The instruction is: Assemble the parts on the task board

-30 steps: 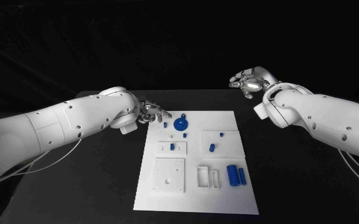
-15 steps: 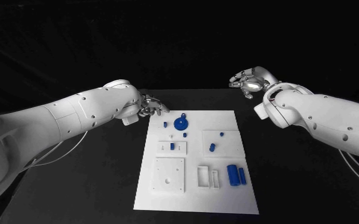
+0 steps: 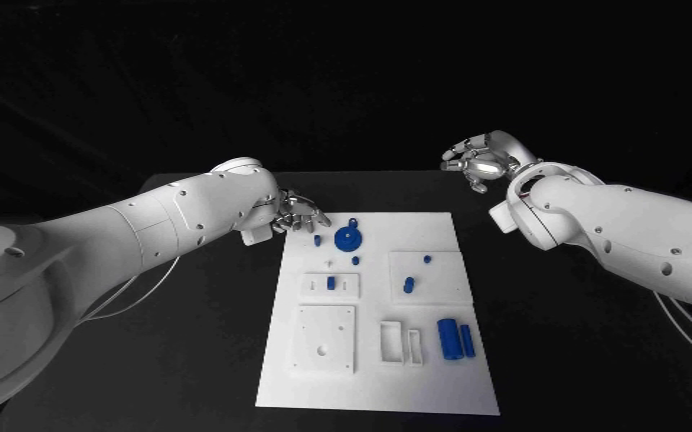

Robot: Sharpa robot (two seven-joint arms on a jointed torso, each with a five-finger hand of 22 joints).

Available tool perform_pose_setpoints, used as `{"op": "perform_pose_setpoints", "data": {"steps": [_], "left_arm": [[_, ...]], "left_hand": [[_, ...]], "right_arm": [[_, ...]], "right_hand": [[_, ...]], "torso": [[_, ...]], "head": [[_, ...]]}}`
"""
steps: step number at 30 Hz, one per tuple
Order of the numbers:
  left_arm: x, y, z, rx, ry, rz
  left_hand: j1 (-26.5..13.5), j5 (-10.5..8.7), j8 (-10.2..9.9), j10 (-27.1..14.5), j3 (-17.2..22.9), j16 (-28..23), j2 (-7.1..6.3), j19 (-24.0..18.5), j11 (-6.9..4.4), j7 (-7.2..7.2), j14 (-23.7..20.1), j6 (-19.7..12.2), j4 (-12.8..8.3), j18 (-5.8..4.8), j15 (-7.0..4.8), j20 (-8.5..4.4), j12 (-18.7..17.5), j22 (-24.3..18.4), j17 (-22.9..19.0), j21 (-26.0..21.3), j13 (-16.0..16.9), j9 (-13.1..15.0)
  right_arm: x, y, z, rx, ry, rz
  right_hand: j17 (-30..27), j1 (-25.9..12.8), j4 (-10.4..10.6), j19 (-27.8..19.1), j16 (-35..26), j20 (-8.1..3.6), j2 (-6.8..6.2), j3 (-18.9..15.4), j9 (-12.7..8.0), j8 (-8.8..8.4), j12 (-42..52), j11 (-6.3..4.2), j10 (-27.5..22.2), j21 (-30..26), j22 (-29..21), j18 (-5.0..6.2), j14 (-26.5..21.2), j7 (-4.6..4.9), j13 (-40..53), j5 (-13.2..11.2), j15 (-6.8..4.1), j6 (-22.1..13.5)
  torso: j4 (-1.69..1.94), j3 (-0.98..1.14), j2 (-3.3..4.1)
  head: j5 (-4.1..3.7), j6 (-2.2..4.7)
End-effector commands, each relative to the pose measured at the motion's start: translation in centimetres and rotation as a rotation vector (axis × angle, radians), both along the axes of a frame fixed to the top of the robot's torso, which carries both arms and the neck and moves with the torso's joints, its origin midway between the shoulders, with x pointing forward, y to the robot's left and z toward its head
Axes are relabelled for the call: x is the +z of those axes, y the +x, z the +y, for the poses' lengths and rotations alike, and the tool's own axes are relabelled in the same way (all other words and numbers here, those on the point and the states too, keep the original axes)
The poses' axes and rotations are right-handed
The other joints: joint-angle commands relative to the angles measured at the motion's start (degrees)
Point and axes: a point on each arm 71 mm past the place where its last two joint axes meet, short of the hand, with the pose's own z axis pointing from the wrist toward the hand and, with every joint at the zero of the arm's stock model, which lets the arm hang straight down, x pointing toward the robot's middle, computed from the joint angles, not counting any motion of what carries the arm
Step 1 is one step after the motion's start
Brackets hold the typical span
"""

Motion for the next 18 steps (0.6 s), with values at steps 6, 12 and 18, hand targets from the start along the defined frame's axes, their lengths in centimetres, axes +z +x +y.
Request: {"op": "perform_pose_setpoints", "data": {"steps": [6, 12, 18], "left_arm": [[-0.8, -0.1, 0.2, -0.025, 0.017, 0.055], [-1.3, -0.3, -0.1, -0.051, 0.015, 0.085], [-1.6, -0.4, -0.1, -0.058, 0.015, 0.096]], "left_hand": [[-0.82, -0.44, -0.72, 0.16, 0.07, 0.34, 0.48, 0.22, 0.38, 0.56, 0.19, 0.02, 0.68, 7.79, 0.18, -2.38, 0.43, 0.11, 0.17, 0.47, 0.07, -0.71], [-0.66, -0.41, -0.99, 0.10, 0.14, 0.36, 0.84, 0.17, 0.45, 0.63, 0.16, -0.08, 0.60, 7.84, 0.25, -2.36, 0.52, 0.16, 0.23, 0.57, 0.08, -1.10], [0.13, -0.39, -1.12, -0.02, 0.21, 0.37, 1.58, 0.06, 0.53, 0.70, 0.07, 0.17, -0.14, 7.90, 0.33, -2.28, 0.66, 0.25, 0.31, 0.72, 0.08, -1.58]], "right_arm": [[0.0, 0.0, 0.2, 0.006, 0.001, -0.001], [0.0, 0.0, 0.2, 0.003, 0.001, -0.003], [0.0, 0.1, 0.3, 0.005, 0.001, -0.001]], "right_hand": [[-0.12, -0.28, -0.04, -0.34, 0.30, -0.22, -0.14, -0.27, 0.01, -0.24, 0.21, 0.14, -0.46, -0.28, 0.10, 9.62, -0.38, 0.30, 0.00, 0.49, 0.09, -0.29], [-0.16, -0.27, -0.02, -0.35, 0.32, -0.21, -0.15, -0.26, 0.01, -0.29, 0.23, 0.18, -0.49, -0.30, 0.12, 9.62, -0.41, 0.34, -0.03, 0.64, 0.12, -0.40], [-0.19, -0.26, -0.01, -0.35, 0.34, -0.20, -0.17, -0.26, 0.00, -0.36, 0.25, 0.22, -0.53, -0.32, 0.14, 9.62, -0.44, 0.38, -0.06, 0.72, 0.16, -0.54]], "torso": [[-0.14, 0.00, 0.25], [-0.18, -0.08, 0.23], [-0.16, -0.05, 0.24]], "head": [[0.07, 0.00], [0.10, 0.04], [0.12, -0.10]]}}
